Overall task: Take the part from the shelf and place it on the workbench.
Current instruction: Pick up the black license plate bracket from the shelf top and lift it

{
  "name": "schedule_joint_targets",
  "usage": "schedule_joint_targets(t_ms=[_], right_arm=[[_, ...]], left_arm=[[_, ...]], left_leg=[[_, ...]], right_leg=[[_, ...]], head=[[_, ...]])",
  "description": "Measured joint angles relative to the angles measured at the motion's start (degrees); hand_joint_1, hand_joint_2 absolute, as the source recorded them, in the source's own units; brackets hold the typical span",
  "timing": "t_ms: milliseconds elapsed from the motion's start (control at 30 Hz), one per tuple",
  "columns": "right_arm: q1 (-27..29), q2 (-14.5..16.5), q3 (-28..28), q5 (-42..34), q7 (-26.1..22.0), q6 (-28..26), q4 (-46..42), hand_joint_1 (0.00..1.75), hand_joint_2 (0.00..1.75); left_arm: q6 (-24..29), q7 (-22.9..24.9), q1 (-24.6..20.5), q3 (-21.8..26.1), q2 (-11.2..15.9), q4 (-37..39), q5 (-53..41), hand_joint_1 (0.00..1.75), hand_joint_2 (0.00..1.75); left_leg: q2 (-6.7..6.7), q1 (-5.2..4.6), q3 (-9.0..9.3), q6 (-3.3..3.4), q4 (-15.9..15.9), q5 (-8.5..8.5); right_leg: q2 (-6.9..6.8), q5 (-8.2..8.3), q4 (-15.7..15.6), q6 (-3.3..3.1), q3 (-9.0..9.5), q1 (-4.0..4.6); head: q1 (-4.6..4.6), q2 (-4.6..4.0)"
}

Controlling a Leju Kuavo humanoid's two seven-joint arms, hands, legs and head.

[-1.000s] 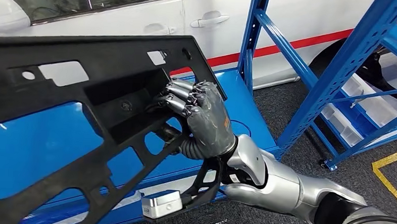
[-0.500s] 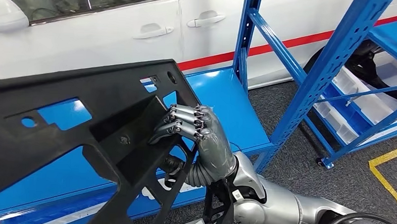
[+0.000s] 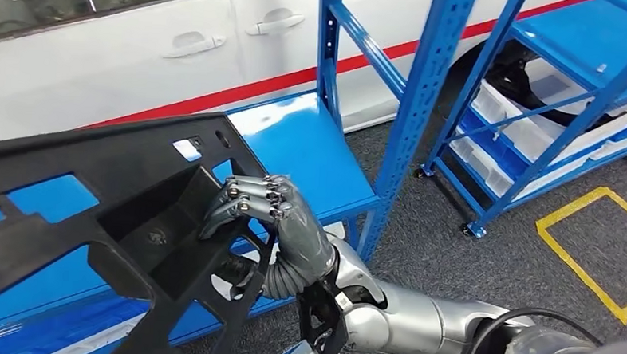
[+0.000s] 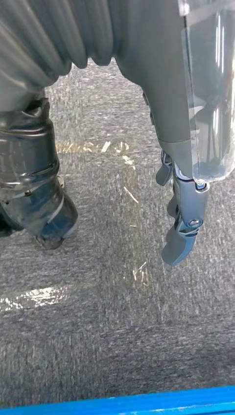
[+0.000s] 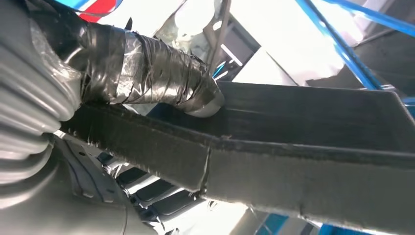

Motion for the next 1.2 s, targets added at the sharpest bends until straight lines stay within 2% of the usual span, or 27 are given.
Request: schedule_joint_targets(t_ms=[33,67,133,167,200,233,267,300,333,400,467,533,567,600,667,700,733,767,800,833,867,933,1000,1033,1067,1167,1200], right_arm=[[0.2,0.1,0.0,-1.2,-0.7,0.0,0.1,1.75,1.75],[0.3,0.2,0.0,-2.4,-1.5,0.0,0.2,1.75,1.75],[0.4,0.4,0.0,-4.3,-2.7,0.0,0.2,1.75,1.75],[0.4,0.4,0.0,-4.8,-3.0,0.1,0.3,1.75,1.75],[0.4,0.5,0.0,-5.1,-3.2,0.1,0.3,1.75,1.75],[0.4,0.5,0.0,-5.3,-3.4,0.1,0.4,1.75,1.75],[0.4,0.5,0.0,-5.5,-3.4,0.1,0.4,1.75,1.75],[0.4,0.6,0.0,-5.6,-3.5,0.2,0.4,1.75,1.75],[0.4,0.7,0.0,-5.6,-3.6,0.2,0.4,1.75,1.75],[0.4,0.8,0.0,-5.8,-3.7,0.3,0.5,1.75,1.75],[0.4,1.1,0.0,-6.0,-3.8,0.4,0.7,1.75,1.75],[0.4,1.3,0.0,-6.2,-3.9,0.4,0.9,1.75,1.75],[0.4,1.3,0.0,-6.3,-3.9,0.4,1.0,1.75,1.75],[0.3,1.4,0.0,-6.3,-4.0,0.4,1.0,1.75,1.75],[0.3,1.4,0.0,-6.3,-4.0,0.5,1.1,1.75,1.75],[0.3,1.4,0.0,-6.3,-4.0,0.4,1.1,1.75,1.75],[0.3,1.4,0.0,-6.3,-3.9,0.4,1.1,1.75,1.75],[0.2,1.4,0.0,-6.3,-3.9,0.4,1.2,1.75,1.75],[0.2,1.5,0.0,-6.3,-3.9,0.4,1.2,1.75,1.75],[0.2,1.5,0.0,-6.3,-3.8,0.4,1.2,1.75,1.75],[0.1,1.7,0.0,-6.3,-3.8,0.4,1.2,1.75,1.75],[0.0,1.9,0.0,-6.3,-3.7,0.4,1.3,1.75,1.75],[0.0,2.0,0.0,-6.3,-3.6,0.3,1.3,1.75,1.75],[0.0,2.1,0.0,-6.4,-3.6,0.3,1.3,1.75,1.75],[0.0,2.1,0.0,-6.4,-3.6,0.3,1.4,1.75,1.75],[0.0,2.3,0.0,-6.5,-3.5,0.3,1.4,1.75,1.75],[0.0,2.3,0.0,-6.5,-3.5,0.3,1.4,1.75,1.75]], left_arm=[[0.1,-0.2,0.2,0.0,0.1,0.0,0.1,0.0,1.75],[0.2,-0.3,0.4,0.0,0.2,0.0,0.3,0.0,1.75],[0.2,-0.5,0.7,-0.1,0.3,0.0,0.6,0.0,1.75],[0.2,-0.5,0.9,-0.1,0.3,0.0,0.8,0.0,1.75],[0.2,-0.6,1.0,-0.1,0.3,0.0,0.9,0.0,1.75],[0.2,-0.6,1.1,-0.1,0.3,0.0,1.0,0.0,1.75],[0.2,-0.6,1.2,-0.1,0.3,0.0,1.0,0.0,1.75],[0.2,-0.5,1.3,-0.1,0.3,0.0,1.1,0.0,1.75],[0.2,-0.5,1.3,-0.1,0.4,0.0,1.1,0.0,1.75],[0.3,-0.5,1.2,-0.1,0.8,0.0,1.2,0.0,1.75],[0.4,-0.4,1.2,-0.1,1.0,0.0,1.2,0.0,1.75],[0.4,-0.5,1.4,-0.1,1.1,0.0,1.3,0.0,1.75],[0.4,-0.5,1.4,-0.1,1.1,0.0,1.4,0.0,1.75],[0.5,-0.6,1.5,-0.1,1.1,0.0,1.4,0.0,1.75],[0.4,-0.7,1.5,-0.1,1.1,0.0,1.4,0.0,1.75],[0.4,-0.7,1.5,-0.1,1.2,0.0,1.3,0.0,1.75],[0.3,-0.8,1.5,-0.1,1.1,0.0,1.2,0.0,1.75],[0.3,-0.8,1.5,-0.1,1.1,0.0,1.1,0.0,1.75],[0.2,-0.9,1.4,-0.1,1.1,0.0,1.0,0.0,1.75],[0.2,-0.8,1.4,-0.1,1.1,0.0,0.9,0.0,1.75],[0.1,-0.8,1.4,-0.1,1.1,0.0,0.8,0.0,1.75],[-0.3,-0.5,1.5,-0.1,1.1,0.0,0.5,0.0,1.75],[-0.7,-0.2,1.7,-0.1,1.1,0.0,0.3,0.0,1.75],[-0.8,0.0,1.9,-0.1,1.1,0.0,0.2,0.0,1.75],[-0.9,0.0,2.0,-0.1,1.1,0.0,0.2,0.0,1.75],[-1.0,0.1,2.2,-0.1,1.1,0.0,0.1,0.0,1.75],[-1.0,0.1,2.2,-0.1,1.1,0.0,0.1,0.0,1.75]], left_leg=[[0.0,0.11,-0.47,-0.27,0.6,-1.04],[0.0,0.27,-1.11,-0.63,2.3,-3.11],[0.02,0.55,-2.54,-1.23,8.2,-8.65],[0.01,0.65,-3.02,-1.29,11.6,-10.6],[-0.01,0.66,-3.02,-1.14,14.1,-11.23],[-0.04,0.58,-2.27,-0.82,15.0,-10.59],[-0.06,0.4,-0.67,-0.36,14.1,-9.1],[-0.08,0.07,1.97,0.24,11.3,-7.56],[-0.08,-0.36,5.24,0.9,7.0,-6.96],[-0.11,-1.09,10.87,1.71,-1.4,-7.7],[-0.18,-1.63,12.44,1.96,-5.1,-7.46],[-0.05,-1.79,12.24,2.07,-7.2,-4.99],[0.08,-1.71,12.1,2.09,-8.4,-3.75],[0.23,-1.52,11.68,2.03,-9.3,-2.66],[0.38,-1.39,9.95,2.07,-9.1,-1.19],[0.4,-1.31,8.78,2.07,-8.6,-0.7],[0.42,-1.19,7.51,1.99,-7.9,-0.28],[0.46,-1.0,6.14,1.84,-7.0,0.06],[0.49,-0.76,4.68,1.6,-6.0,0.37],[0.52,-0.56,3.17,1.31,-4.8,0.62],[0.53,-0.43,1.82,1.03,-3.5,0.78],[0.46,-0.41,0.17,0.5,-1.7,1.25],[0.27,-0.36,-0.34,0.06,-1.1,1.85],[0.16,-0.23,-0.7,-0.27,-0.8,1.33],[0.07,-0.05,-1.23,-0.68,0.2,-0.28],[0.02,0.68,-2.96,-1.88,7.8,-8.66],[0.02,0.86,-3.07,-2.05,10.8,-10.05]], right_leg=[[-0.1,0.47,0.0,-0.58,-0.51,-0.02],[-0.17,1.02,0.0,-1.1,-1.14,-0.02],[-0.23,2.17,-0.1,-1.67,-2.41,0.2],[-0.25,2.75,-0.1,-1.78,-3.16,0.39],[-0.29,3.32,-0.1,-1.87,-3.9,0.59],[-0.33,3.9,-0.1,-1.94,-4.66,0.8],[-0.34,4.49,-0.1,-1.99,-5.42,0.97],[-0.32,5.1,-0.1,-2.03,-6.11,1.06],[-0.3,5.69,-0.2,-2.03,-6.62,1.08],[-0.36,6.91,-0.8,-1.72,-6.94,0.88],[-0.49,8.45,-2.1,-1.08,-6.72,0.37],[-0.36,9.38,-3.4,-0.65,-6.78,0.18],[-0.25,8.4,-3.2,-0.57,-7.01,0.36],[-0.14,6.12,-1.8,-0.53,-7.42,0.6],[-0.06,0.3,4.2,-0.37,-8.31,0.87],[-0.06,-1.11,7.6,-0.19,-8.47,0.88],[-0.07,-0.83,9.9,0.02,-8.16,0.82],[-0.09,0.68,10.8,0.3,-7.23,0.72],[-0.13,2.38,10.0,0.63,-5.57,0.56],[-0.18,2.64,7.4,1.0,-3.15,0.35],[-0.14,1.77,3.9,1.07,-0.49,0.34],[-0.01,-0.89,-1.1,0.53,2.63,0.54],[-0.03,-0.74,-1.6,-0.58,2.27,0.7],[-0.11,-0.25,-1.5,-1.03,1.77,0.69],[-0.23,0.38,-1.5,-1.49,1.16,0.58],[-0.33,2.48,-1.5,-2.17,-1.05,0.62],[-0.35,3.2,-1.5,-2.18,-1.92,0.73]], head=[[-0.84,0.0],[-1.64,0.0],[-3.09,0.0],[-3.69,0.0],[-4.14,0.0],[-4.44,0.0],[-4.61,0.0],[-4.69,0.0],[-4.69,0.0],[-4.72,0.0],[-4.97,0.0],[-5.46,0.0],[-5.68,0.0],[-5.88,0.0],[-6.06,0.0],[-6.08,0.0],[-6.1,0.0],[-6.13,0.0],[-6.13,0.0],[-6.12,0.0],[-6.07,0.0],[-6.06,0.0],[-6.28,0.0],[-6.6,0.0],[-6.82,0.0],[-7.38,0.0],[-7.46,0.0]])
